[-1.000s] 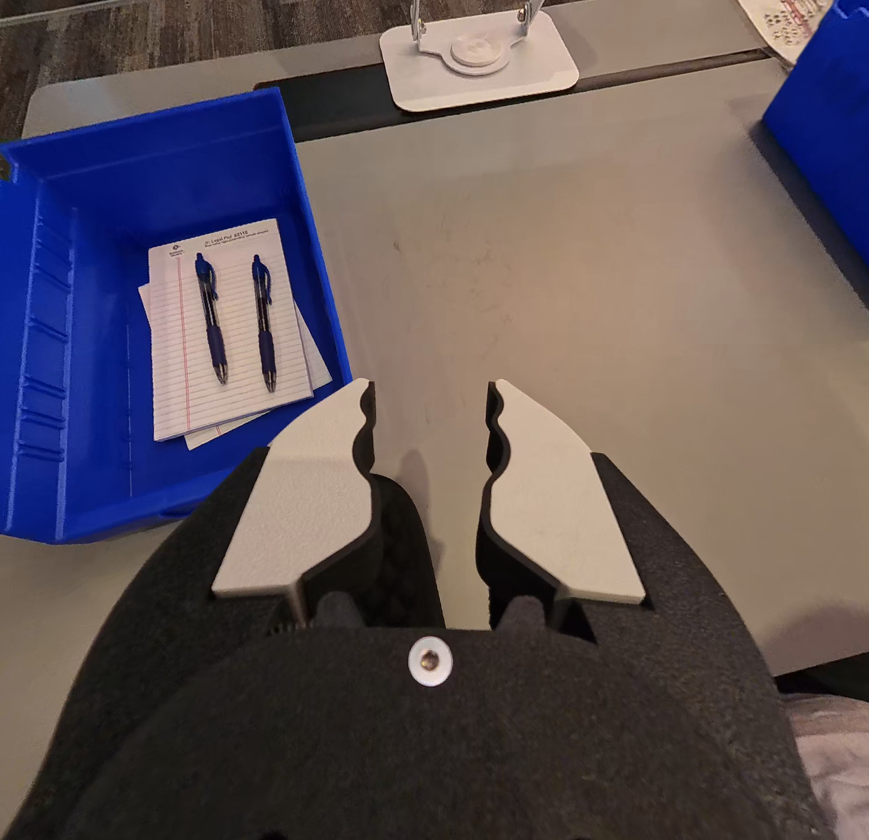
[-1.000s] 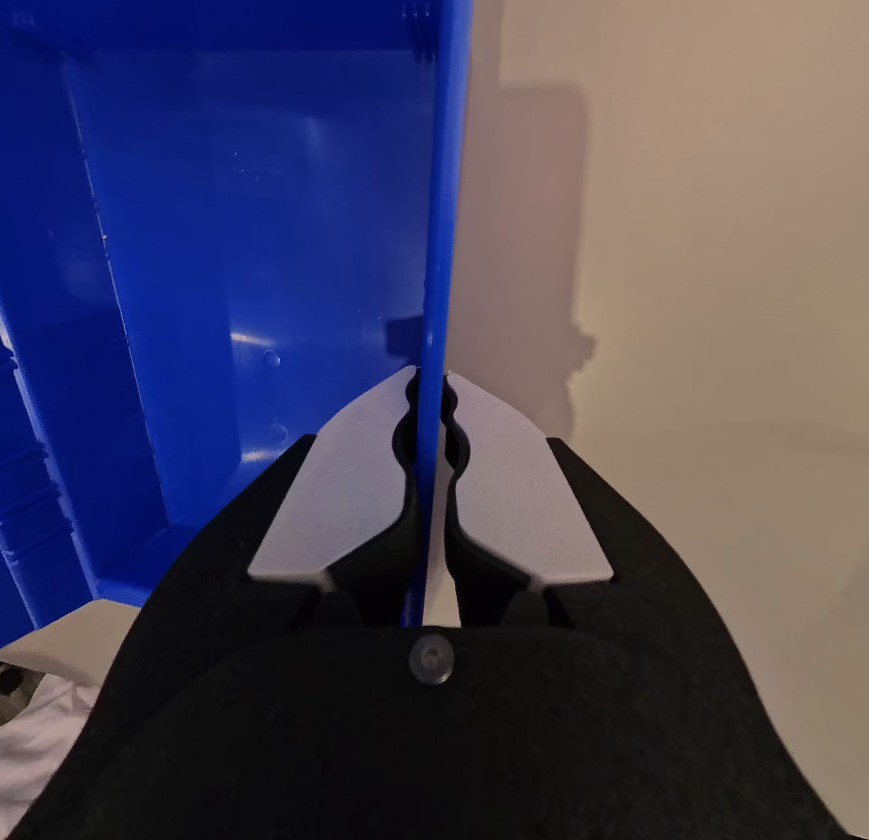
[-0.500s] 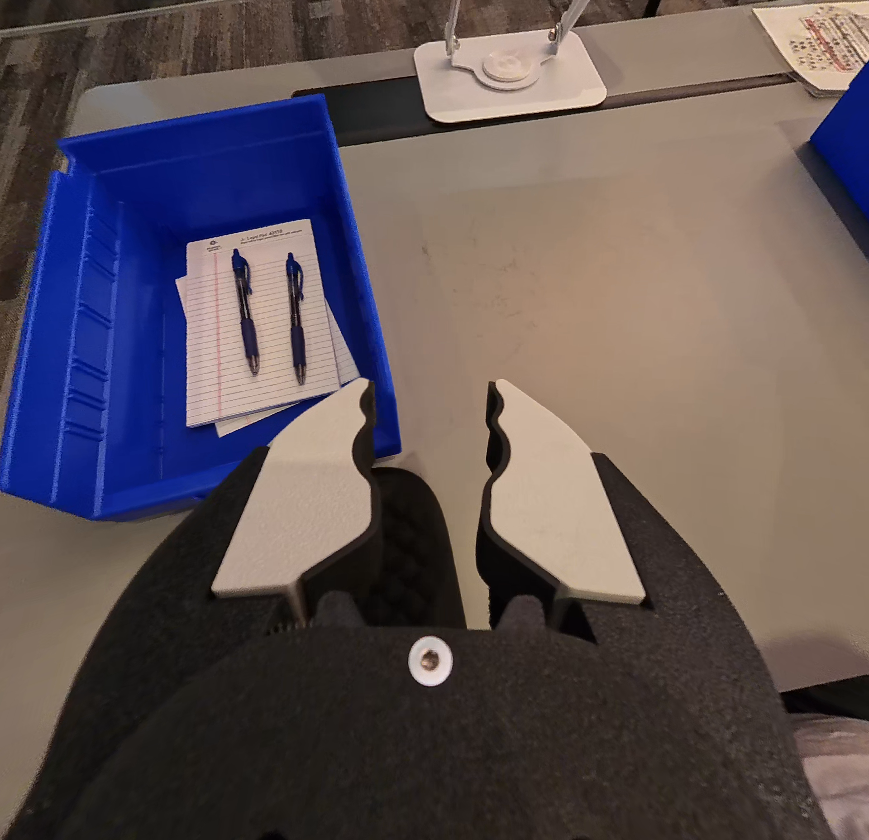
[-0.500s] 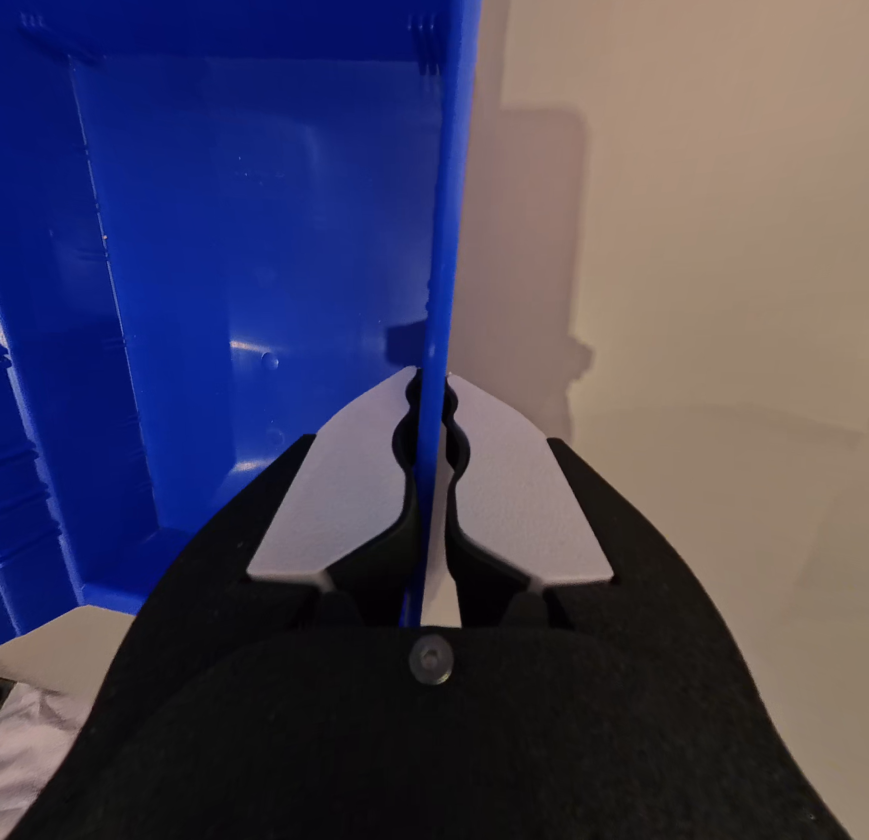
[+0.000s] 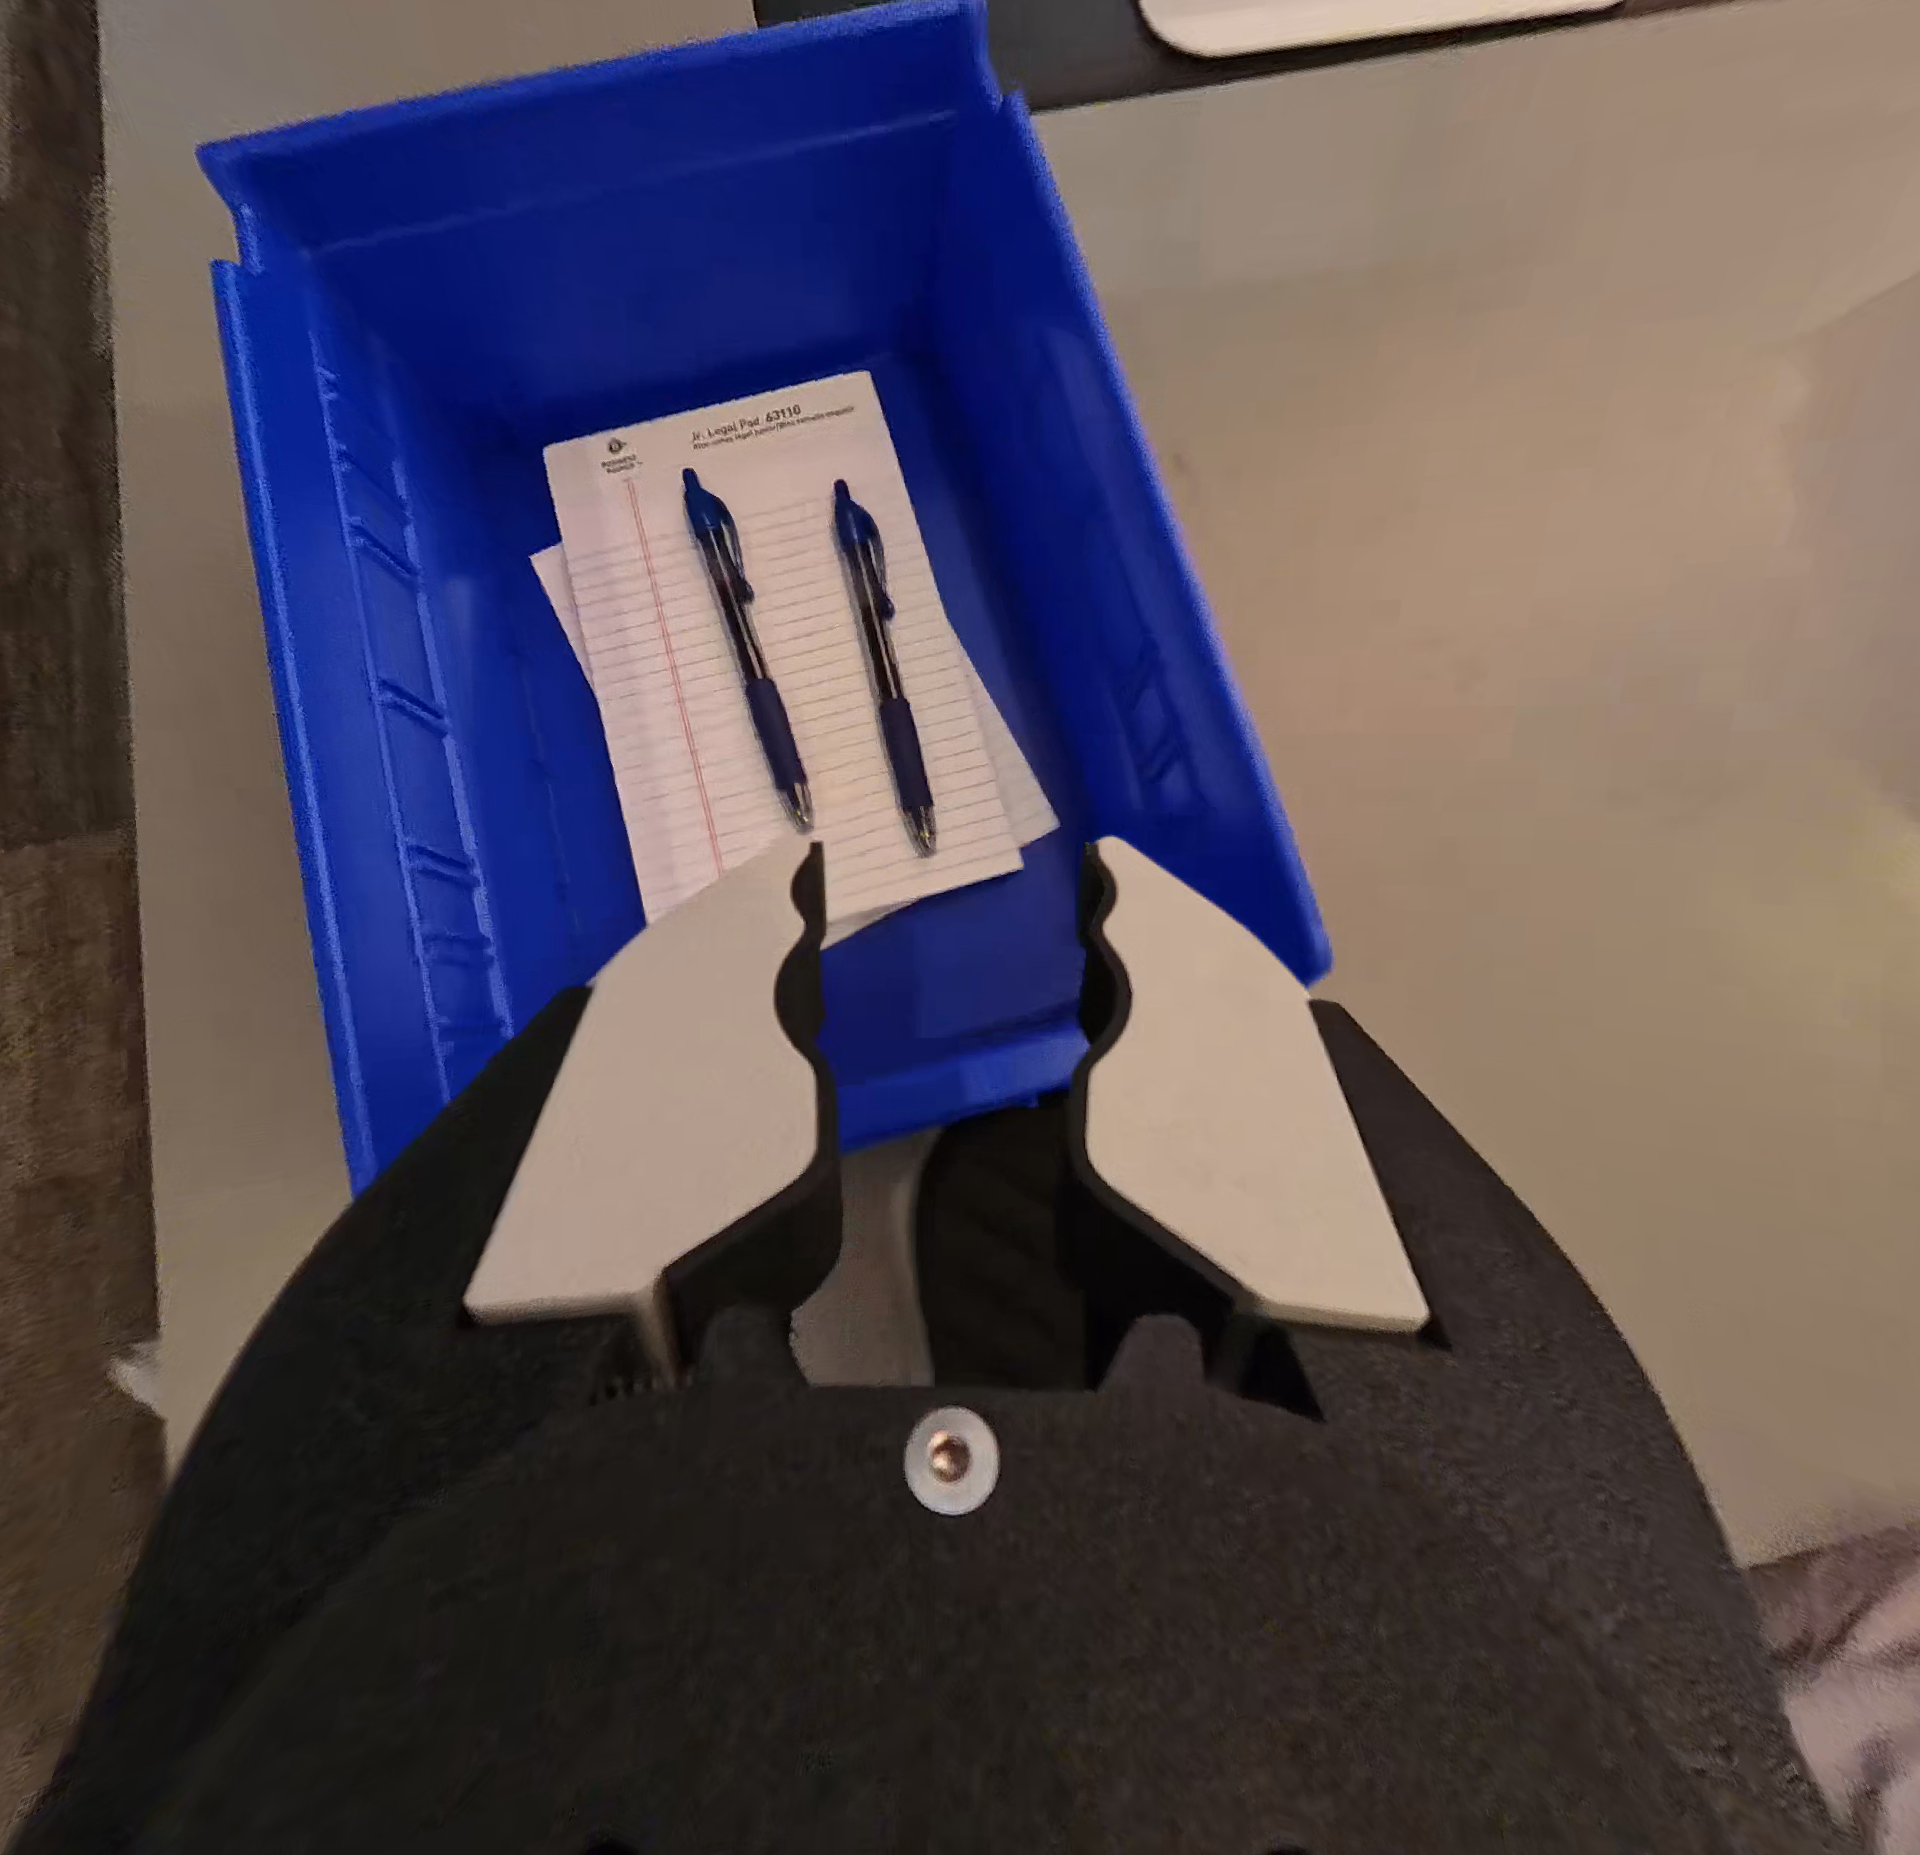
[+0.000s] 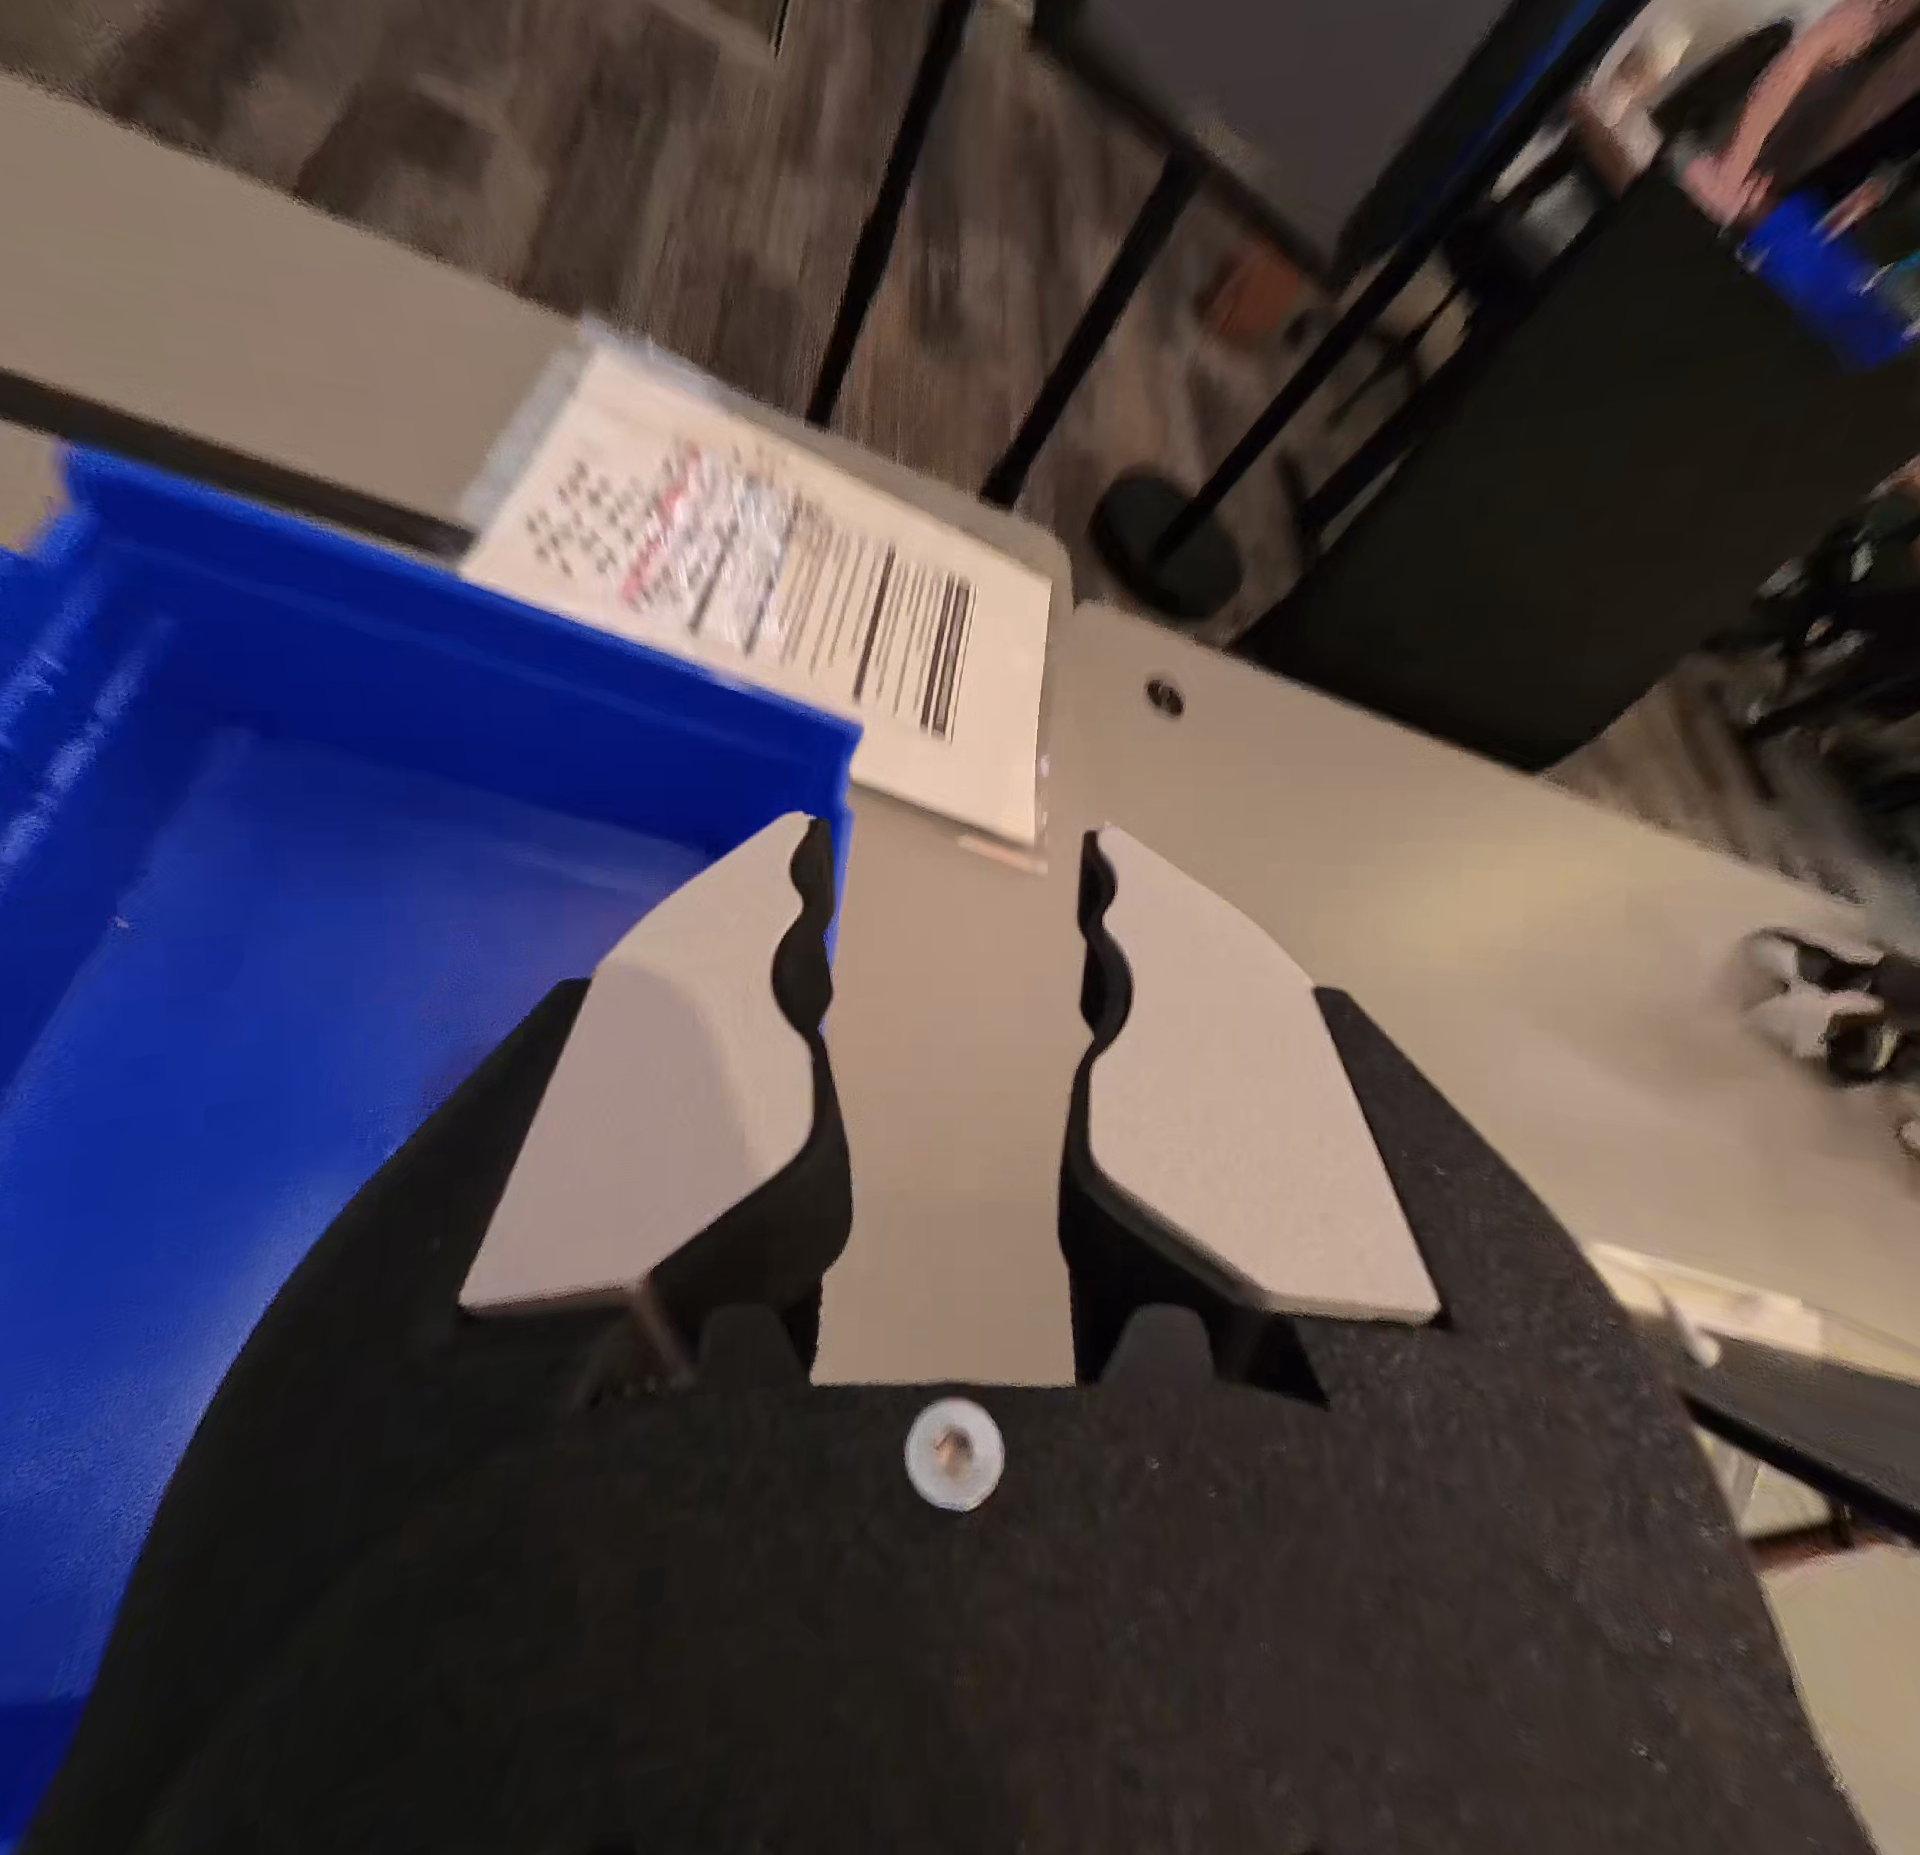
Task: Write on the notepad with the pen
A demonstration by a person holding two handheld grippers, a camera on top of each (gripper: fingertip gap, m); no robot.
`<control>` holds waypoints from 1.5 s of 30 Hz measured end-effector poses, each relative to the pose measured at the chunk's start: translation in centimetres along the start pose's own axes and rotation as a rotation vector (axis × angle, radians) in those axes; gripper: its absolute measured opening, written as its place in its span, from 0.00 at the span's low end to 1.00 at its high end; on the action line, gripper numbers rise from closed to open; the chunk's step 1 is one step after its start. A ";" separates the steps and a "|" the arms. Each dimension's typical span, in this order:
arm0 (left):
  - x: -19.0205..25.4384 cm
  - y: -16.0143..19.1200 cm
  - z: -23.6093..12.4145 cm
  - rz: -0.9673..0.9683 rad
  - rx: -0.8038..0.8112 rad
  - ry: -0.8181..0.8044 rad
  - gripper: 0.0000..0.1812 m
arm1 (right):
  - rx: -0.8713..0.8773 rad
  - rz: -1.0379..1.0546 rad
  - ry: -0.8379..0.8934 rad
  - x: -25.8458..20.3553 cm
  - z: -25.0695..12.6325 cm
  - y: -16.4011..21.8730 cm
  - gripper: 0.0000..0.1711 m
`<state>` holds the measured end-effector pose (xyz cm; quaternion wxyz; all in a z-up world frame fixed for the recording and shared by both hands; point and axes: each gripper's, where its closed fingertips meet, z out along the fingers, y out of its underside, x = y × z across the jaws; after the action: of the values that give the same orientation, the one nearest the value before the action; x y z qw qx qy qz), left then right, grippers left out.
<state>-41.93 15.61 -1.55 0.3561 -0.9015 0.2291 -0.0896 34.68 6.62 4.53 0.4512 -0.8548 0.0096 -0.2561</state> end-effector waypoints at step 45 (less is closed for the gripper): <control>-3.4 2.7 15.2 -0.086 -0.573 -0.076 0.20 | 0.506 0.236 -0.823 -16.6 -4.8 -10.3 0.18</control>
<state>-40.92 24.66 -14.51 0.0912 -0.9769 0.1933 -0.0024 15.89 13.19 7.56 0.6368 -0.7419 -0.1351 0.1609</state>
